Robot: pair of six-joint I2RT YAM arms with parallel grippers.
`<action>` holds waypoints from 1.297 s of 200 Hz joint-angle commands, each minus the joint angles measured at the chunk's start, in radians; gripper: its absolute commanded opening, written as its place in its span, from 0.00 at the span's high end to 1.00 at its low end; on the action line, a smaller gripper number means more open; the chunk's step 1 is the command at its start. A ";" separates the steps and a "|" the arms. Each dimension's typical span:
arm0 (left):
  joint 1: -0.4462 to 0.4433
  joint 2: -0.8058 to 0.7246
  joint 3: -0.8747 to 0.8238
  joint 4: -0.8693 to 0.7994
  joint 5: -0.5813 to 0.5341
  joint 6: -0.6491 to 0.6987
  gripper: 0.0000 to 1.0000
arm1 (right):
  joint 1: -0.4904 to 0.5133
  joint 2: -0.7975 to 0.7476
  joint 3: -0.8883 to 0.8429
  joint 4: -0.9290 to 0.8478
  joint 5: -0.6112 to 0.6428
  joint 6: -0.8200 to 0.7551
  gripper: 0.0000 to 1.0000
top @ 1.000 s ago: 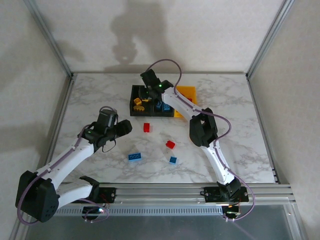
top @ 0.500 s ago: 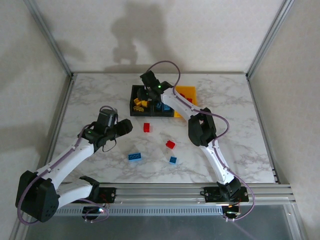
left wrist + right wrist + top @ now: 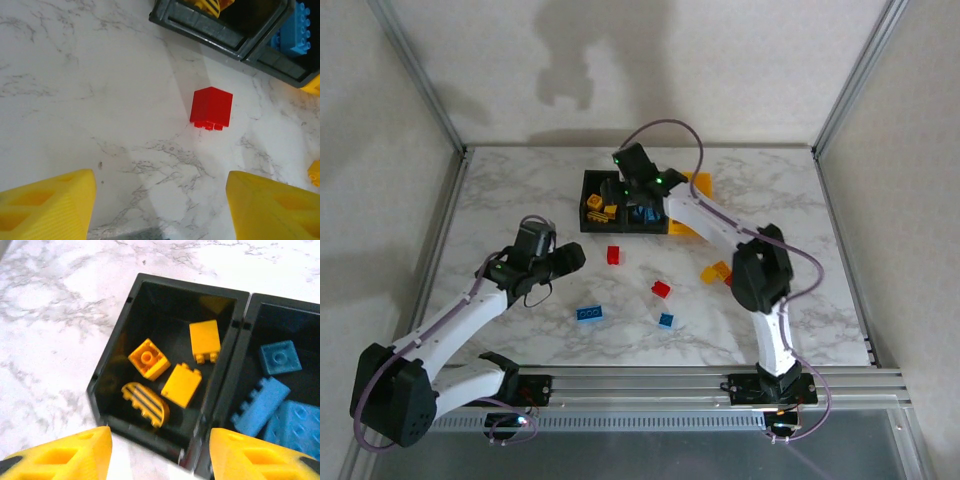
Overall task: Sort the legos into containers by color
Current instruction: Pick up the lego from the middle-left of the table.
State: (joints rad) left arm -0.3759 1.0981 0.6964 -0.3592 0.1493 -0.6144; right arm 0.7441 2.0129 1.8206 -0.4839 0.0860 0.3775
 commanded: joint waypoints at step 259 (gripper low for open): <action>-0.408 0.339 -0.002 -0.191 -0.146 -0.244 0.26 | 0.011 -0.750 -1.003 0.191 0.037 0.156 0.31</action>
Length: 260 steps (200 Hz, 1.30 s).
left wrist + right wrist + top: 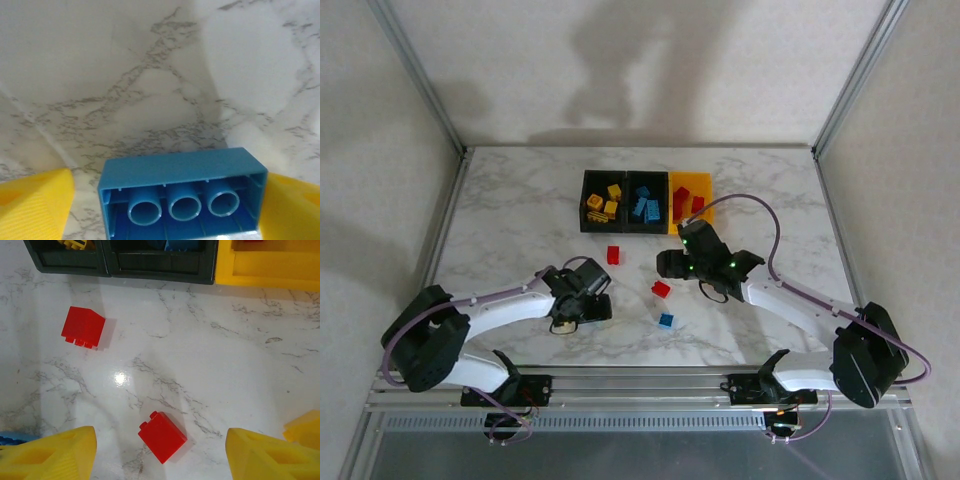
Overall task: Sort the legos into containers by color
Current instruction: Pick up the lego from the middle-left of the table, then place the lego in the container.
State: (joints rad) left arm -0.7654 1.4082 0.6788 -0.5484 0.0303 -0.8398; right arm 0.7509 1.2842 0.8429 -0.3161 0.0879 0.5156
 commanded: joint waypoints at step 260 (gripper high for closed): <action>0.164 0.765 1.305 -0.119 -0.081 0.304 0.46 | 0.001 -0.202 -0.120 -0.038 0.124 0.184 0.31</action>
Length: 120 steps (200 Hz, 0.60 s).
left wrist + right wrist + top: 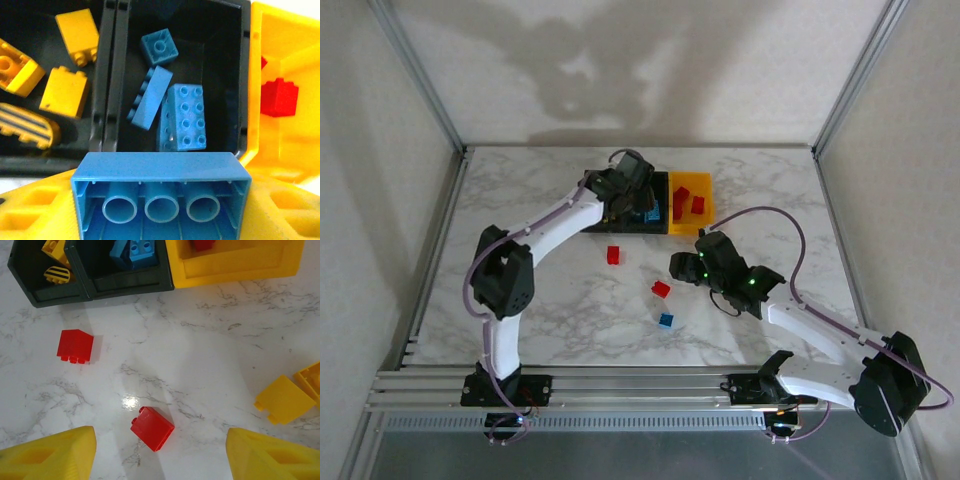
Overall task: Sort the legos into containers by color
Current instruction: Place the lego in the container.
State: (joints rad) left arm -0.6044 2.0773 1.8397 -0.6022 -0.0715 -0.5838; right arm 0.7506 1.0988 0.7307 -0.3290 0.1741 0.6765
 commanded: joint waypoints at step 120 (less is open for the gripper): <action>0.031 0.377 0.495 -0.152 0.063 0.058 0.43 | 0.002 -0.041 -0.005 -0.059 0.067 0.044 0.31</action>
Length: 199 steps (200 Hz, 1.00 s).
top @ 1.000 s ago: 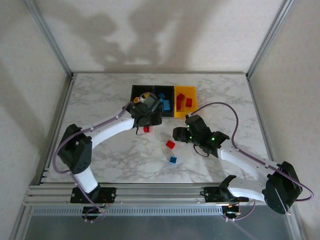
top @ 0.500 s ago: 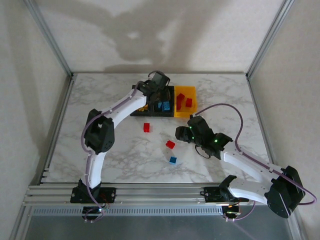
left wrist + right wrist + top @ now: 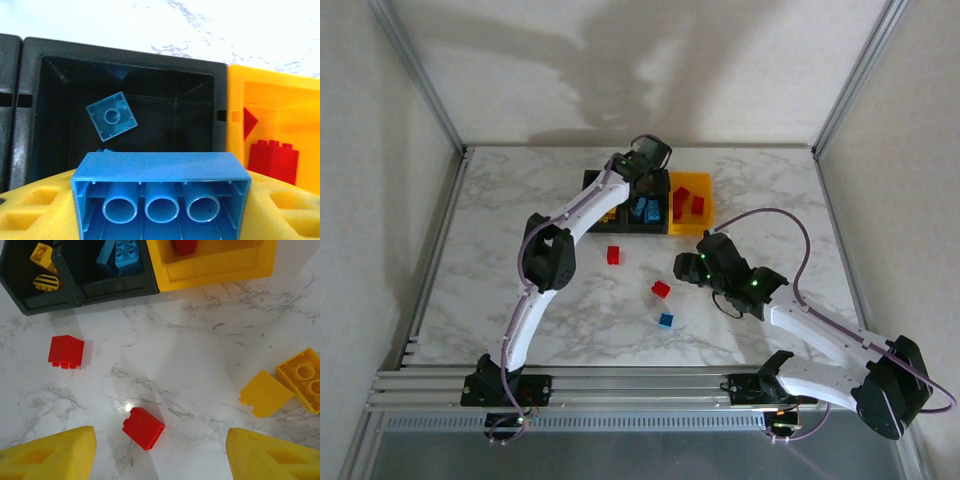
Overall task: Sort the legos into containers by color
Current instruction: Place the lego in the container.
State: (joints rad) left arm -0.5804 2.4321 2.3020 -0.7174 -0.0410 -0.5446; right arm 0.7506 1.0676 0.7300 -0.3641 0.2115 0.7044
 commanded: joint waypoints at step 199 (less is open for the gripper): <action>-0.019 -0.119 -0.070 -0.002 0.033 0.028 0.24 | -0.021 -0.024 0.034 -0.066 0.069 -0.005 0.28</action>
State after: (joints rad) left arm -0.5858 2.4256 2.2654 -0.7208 -0.0147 -0.5407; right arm 0.7467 1.0657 0.7311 -0.3904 0.2436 0.7033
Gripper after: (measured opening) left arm 0.765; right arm 0.708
